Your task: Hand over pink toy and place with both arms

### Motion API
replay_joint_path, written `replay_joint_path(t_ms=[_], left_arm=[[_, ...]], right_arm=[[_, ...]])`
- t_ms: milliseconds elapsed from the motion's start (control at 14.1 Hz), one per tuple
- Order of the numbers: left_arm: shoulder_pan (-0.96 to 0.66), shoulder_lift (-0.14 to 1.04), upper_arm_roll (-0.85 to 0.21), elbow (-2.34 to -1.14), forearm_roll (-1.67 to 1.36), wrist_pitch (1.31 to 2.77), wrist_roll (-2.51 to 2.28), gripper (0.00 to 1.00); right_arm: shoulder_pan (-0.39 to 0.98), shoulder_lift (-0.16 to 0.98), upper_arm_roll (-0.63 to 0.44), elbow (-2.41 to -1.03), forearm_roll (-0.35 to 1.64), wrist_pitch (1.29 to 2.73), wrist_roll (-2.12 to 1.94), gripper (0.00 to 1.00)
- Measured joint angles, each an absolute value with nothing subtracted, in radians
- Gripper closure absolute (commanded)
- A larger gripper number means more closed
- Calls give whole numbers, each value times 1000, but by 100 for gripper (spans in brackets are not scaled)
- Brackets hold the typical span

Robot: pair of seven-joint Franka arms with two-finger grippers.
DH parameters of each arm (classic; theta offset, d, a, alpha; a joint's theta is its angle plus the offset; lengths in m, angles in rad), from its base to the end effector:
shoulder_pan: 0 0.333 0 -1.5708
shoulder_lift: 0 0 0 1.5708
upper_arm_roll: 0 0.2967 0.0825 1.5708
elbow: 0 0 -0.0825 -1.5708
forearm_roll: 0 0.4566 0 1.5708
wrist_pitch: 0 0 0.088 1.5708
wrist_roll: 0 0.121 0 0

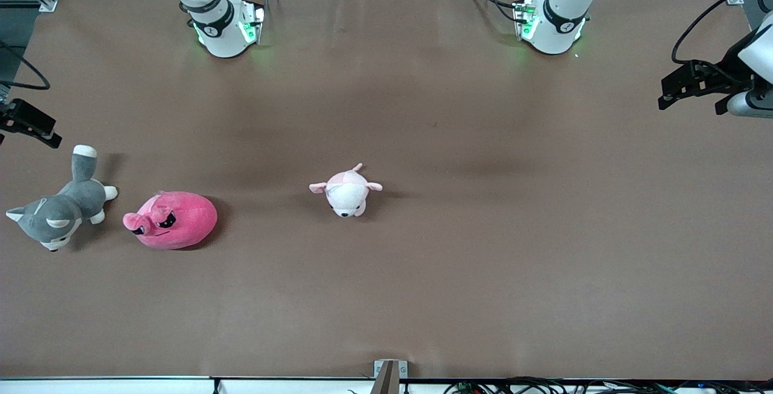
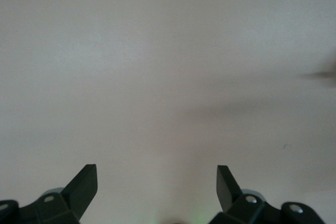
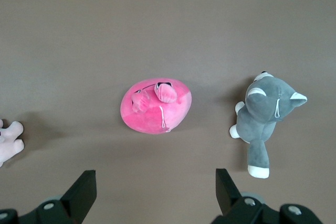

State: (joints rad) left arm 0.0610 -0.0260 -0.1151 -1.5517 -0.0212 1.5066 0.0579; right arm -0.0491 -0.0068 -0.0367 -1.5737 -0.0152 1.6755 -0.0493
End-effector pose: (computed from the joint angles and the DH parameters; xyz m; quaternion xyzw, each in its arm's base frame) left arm 0.6118 -0.0366 0.6120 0.9983 -0.0565 -0.0096 0.0091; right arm 0.6349 -0.0564 0.6038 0.9983 -0.0178 0.0536 0.0111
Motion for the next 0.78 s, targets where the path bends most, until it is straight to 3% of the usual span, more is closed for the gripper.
replay_joint_path(t_ms=[284,782], left_arm=[[62,-26,-115,-1552,-21,1507,58,0],[62,-26,-115,-1552,-17,1505,58,0]], right_arm=[[-49,-74,-33,-1649,-15,1685,-49,0],[-48,-75,-24,-1657,-16,1683,-49,0]])
